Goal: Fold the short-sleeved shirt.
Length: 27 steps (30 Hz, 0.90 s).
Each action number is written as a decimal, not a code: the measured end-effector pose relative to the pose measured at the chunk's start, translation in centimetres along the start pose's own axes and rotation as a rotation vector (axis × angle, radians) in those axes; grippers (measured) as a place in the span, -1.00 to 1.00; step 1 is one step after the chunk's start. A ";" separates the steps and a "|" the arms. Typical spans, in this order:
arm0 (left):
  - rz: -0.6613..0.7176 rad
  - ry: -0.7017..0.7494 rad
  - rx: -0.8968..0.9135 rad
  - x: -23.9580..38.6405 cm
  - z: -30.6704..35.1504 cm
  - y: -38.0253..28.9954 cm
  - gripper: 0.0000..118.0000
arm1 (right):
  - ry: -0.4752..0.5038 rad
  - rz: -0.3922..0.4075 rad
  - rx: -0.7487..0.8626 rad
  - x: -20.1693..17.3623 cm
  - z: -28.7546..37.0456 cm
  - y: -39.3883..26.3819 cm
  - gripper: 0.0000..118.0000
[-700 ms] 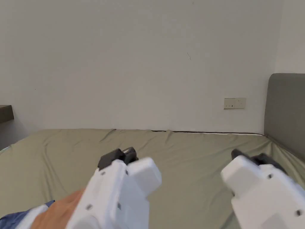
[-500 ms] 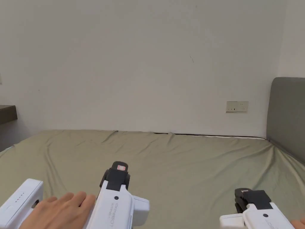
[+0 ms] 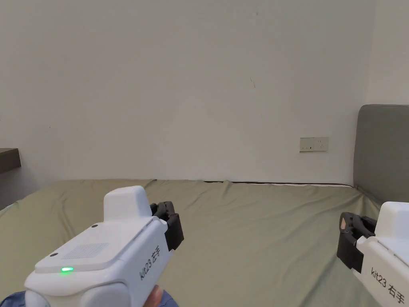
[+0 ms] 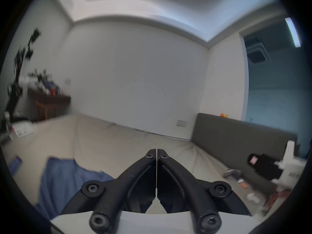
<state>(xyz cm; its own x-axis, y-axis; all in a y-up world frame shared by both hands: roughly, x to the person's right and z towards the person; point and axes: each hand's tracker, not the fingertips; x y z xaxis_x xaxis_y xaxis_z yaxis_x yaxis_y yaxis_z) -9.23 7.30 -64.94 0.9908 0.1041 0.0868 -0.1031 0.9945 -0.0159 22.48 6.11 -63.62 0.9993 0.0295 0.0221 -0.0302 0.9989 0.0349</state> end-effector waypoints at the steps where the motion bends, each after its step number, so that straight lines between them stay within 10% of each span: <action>1: -0.047 0.030 0.003 1.7 -0.1 0.2 -1.00 | 0.007 -0.044 -0.021 0.3 -0.1 0.1 -1.00; 27: -0.013 -0.066 0.004 2.2 0.1 0.5 -1.00 | 0.011 0.006 0.009 0.9 0.5 1.1 -1.00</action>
<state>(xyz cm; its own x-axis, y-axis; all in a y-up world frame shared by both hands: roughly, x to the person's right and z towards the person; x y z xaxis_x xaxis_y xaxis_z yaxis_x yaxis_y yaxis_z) -7.12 8.00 -64.71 0.9840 0.0911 0.1530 -0.0905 0.9958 -0.0108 23.30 7.24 -63.10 0.9993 0.0358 0.0118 -0.0363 0.9984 0.0441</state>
